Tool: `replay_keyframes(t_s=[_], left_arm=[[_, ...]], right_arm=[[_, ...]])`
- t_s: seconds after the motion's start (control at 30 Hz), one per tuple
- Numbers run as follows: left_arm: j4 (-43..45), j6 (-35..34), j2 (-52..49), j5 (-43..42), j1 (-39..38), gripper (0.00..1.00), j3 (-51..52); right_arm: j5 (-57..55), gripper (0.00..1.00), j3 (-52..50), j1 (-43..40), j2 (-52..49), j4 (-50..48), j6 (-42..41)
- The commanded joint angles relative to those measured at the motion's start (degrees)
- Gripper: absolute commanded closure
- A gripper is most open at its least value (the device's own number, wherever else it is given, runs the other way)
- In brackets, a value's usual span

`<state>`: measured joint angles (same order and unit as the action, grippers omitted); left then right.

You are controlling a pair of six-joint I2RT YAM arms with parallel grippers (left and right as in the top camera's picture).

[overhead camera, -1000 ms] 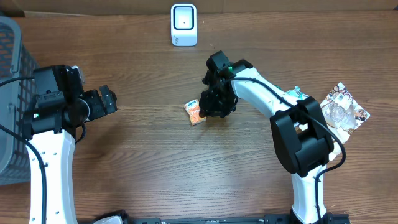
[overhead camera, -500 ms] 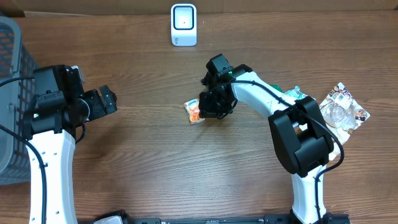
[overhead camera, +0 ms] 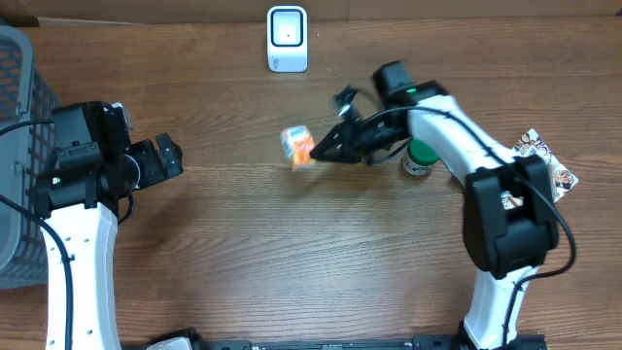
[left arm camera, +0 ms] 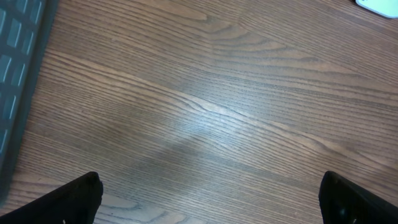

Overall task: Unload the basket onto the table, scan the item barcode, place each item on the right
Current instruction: 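Lift the orange packet with the right gripper toward the scanner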

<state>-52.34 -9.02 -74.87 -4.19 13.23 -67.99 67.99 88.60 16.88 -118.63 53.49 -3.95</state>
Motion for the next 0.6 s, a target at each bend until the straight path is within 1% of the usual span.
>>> replay_keyframes(t_s=[0.0, 0.03, 0.07, 0.17, 0.2, 0.23, 0.3, 0.37, 0.47, 0.57], left_arm=[[0.11, -0.37, 0.94, 0.35, 0.02, 0.01, -1.22], [0.11, -0.37, 0.94, 0.35, 0.02, 0.00, -1.22], [0.11, -0.37, 0.94, 0.35, 0.02, 0.01, -1.22], [0.11, -0.37, 0.94, 0.35, 0.02, 0.01, -1.22], [0.11, -0.37, 0.94, 0.35, 0.02, 0.00, -1.22], [0.11, -0.37, 0.94, 0.35, 0.02, 0.01, -1.22], [0.11, -0.37, 0.94, 0.35, 0.02, 0.00, -1.22], [0.11, -0.37, 0.94, 0.35, 0.02, 0.00, -1.22], [0.11, -0.37, 0.94, 0.35, 0.02, 0.00, -1.22], [0.11, -0.37, 0.94, 0.35, 0.02, 0.00, -1.22]], right_arm=[[19.19, 0.96, 0.39, -2.54, 2.05, -1.11, 2.97], [22.03, 0.96, 0.39, -3.17, 2.05, -1.99, 2.93], [21.94, 0.96, 0.46, -3.61, 2.05, -2.51, 1.44], [21.94, 0.96, 0.48, -4.70, 2.05, -7.13, -5.22], [21.94, 0.96, 0.48, -4.90, 2.05, -8.79, -7.93], [21.94, 0.96, 0.48, -5.25, 2.05, -12.28, -13.86], [21.94, 0.96, 0.48, -5.62, 2.05, -16.85, -21.55], [21.94, 0.96, 0.48, -5.73, 2.05, -20.83, -26.64], [21.94, 0.96, 0.48, -5.70, 2.05, -25.73, -31.76], [20.76, 0.96, 0.48, -5.68, 2.05, -29.68, -32.70]])
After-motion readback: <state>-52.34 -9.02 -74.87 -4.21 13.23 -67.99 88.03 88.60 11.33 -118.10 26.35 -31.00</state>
